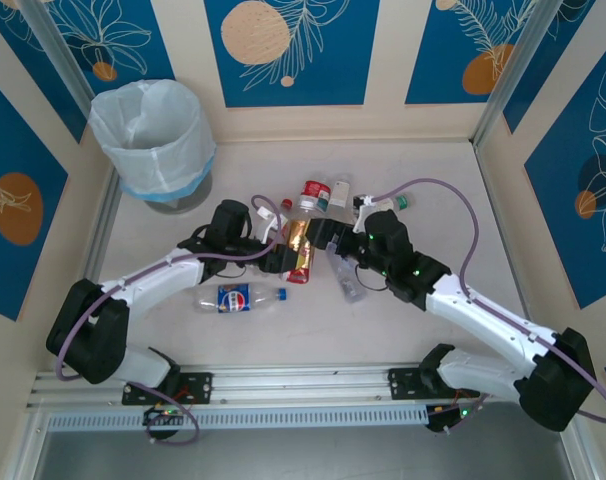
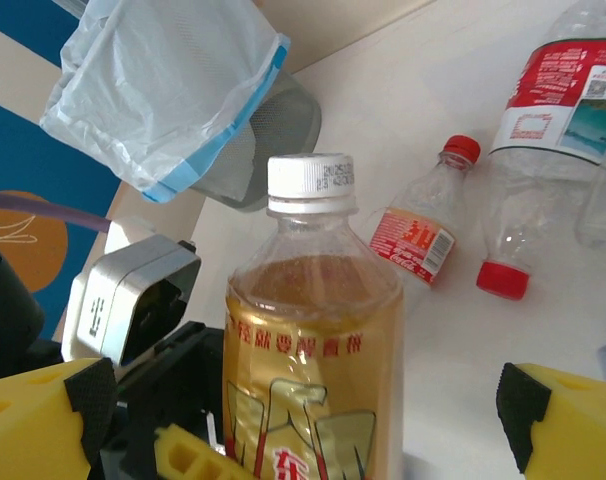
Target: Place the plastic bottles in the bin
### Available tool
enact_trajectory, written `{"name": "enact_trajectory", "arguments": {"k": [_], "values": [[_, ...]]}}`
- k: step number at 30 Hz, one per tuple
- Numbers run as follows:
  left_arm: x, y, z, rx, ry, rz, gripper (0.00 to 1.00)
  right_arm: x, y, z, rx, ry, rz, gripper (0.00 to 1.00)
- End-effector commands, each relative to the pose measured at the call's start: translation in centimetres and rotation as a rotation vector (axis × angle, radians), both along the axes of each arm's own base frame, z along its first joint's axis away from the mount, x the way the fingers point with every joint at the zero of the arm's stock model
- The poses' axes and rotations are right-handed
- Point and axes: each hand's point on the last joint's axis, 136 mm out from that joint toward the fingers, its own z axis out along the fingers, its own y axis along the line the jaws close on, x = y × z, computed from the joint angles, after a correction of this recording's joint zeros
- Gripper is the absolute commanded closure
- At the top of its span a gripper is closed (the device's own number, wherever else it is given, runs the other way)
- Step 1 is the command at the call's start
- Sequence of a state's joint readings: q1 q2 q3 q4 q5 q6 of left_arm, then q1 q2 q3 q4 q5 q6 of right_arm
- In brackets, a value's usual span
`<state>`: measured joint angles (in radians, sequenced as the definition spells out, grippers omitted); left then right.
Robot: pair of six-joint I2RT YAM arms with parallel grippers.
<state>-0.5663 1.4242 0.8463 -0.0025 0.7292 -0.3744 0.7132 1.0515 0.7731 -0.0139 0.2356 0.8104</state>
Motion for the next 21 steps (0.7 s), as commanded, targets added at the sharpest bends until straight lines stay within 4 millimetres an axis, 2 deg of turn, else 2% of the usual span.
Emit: {"name": "enact_trajectory", "arguments": {"k": [1,5,10,17,21], "values": [[0.8,-0.2,1.1,0.006,-0.039,0.02,0.54,-0.7,-0.8,-0.1,-0.076,-0.059,0.03,0.01],[1.7,0.3,0.8,0.042,-0.045,0.072,0.54,-1.0,-1.2,0.8,-0.128,-0.103,0.052,0.0],[2.6,1.0,1.2,0.093,-0.047,0.126,0.54,-2.6,-0.3,2.1,-0.159,-0.219,0.2,0.01],[5.3,3.1,4.0,0.209,-0.116,0.239,0.54,-3.1,-0.8,1.4,-0.226,-0.227,0.226,0.0],[8.6,6.0,6.9,0.285,-0.195,0.405,0.54,-2.5,-1.3,2.2,-0.19,-0.264,0.172,0.0]]}}
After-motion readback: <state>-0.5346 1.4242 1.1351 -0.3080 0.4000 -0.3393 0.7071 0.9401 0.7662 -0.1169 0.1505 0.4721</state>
